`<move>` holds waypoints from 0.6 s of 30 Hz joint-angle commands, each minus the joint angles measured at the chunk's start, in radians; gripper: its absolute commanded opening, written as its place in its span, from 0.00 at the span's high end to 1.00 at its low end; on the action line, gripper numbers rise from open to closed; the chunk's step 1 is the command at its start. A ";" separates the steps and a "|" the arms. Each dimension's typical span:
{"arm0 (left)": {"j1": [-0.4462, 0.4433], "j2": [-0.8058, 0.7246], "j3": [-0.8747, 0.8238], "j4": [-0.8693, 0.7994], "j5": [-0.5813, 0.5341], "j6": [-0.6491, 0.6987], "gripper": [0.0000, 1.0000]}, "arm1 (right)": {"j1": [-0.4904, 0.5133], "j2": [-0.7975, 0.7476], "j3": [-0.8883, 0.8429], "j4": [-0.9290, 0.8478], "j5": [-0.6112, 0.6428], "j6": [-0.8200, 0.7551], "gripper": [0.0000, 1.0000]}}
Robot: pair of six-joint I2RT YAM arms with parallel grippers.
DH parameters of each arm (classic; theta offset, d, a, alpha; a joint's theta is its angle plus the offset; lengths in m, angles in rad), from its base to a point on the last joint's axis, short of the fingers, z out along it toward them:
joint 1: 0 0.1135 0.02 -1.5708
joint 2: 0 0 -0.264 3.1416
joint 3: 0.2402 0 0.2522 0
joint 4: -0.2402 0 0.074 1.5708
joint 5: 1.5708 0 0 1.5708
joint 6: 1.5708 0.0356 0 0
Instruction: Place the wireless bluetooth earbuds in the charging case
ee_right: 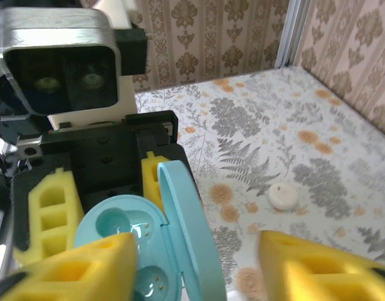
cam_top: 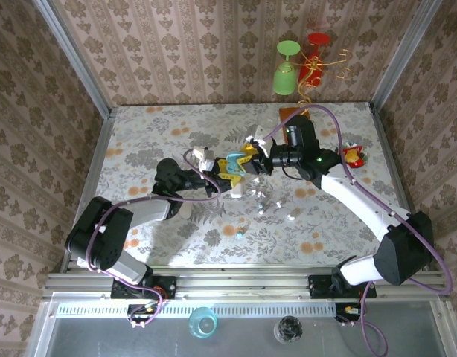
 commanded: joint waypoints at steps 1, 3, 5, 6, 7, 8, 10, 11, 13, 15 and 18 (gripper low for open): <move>0.011 0.002 -0.009 0.049 -0.026 0.032 0.60 | -0.004 -0.074 -0.032 0.084 0.005 0.072 0.34; 0.017 -0.002 -0.019 0.049 -0.058 0.039 0.59 | -0.011 -0.117 -0.069 0.127 0.018 0.114 0.28; 0.025 -0.009 -0.026 0.049 -0.086 0.045 0.60 | -0.021 -0.172 -0.120 0.175 0.043 0.159 0.27; 0.029 -0.012 -0.029 0.048 -0.091 0.046 0.60 | -0.024 -0.207 -0.158 0.209 0.061 0.176 0.26; 0.032 -0.017 -0.030 0.049 -0.092 0.046 0.60 | -0.030 -0.234 -0.193 0.237 0.078 0.196 0.25; 0.034 -0.019 -0.030 0.048 -0.093 0.048 0.60 | -0.040 -0.269 -0.233 0.280 0.111 0.238 0.24; 0.039 -0.023 -0.030 0.049 -0.096 0.056 0.60 | -0.073 -0.312 -0.298 0.329 0.162 0.327 0.23; 0.042 -0.024 -0.030 0.049 -0.099 0.063 0.60 | -0.088 -0.334 -0.327 0.336 0.199 0.376 0.23; 0.046 -0.026 -0.031 0.048 -0.103 0.066 0.60 | -0.109 -0.369 -0.374 0.317 0.265 0.447 0.23; 0.052 -0.027 -0.030 0.048 -0.102 0.070 0.60 | -0.124 -0.387 -0.402 0.246 0.361 0.543 0.24; 0.061 -0.028 -0.031 0.048 -0.101 0.071 0.60 | -0.142 -0.362 -0.393 0.071 0.432 0.645 0.26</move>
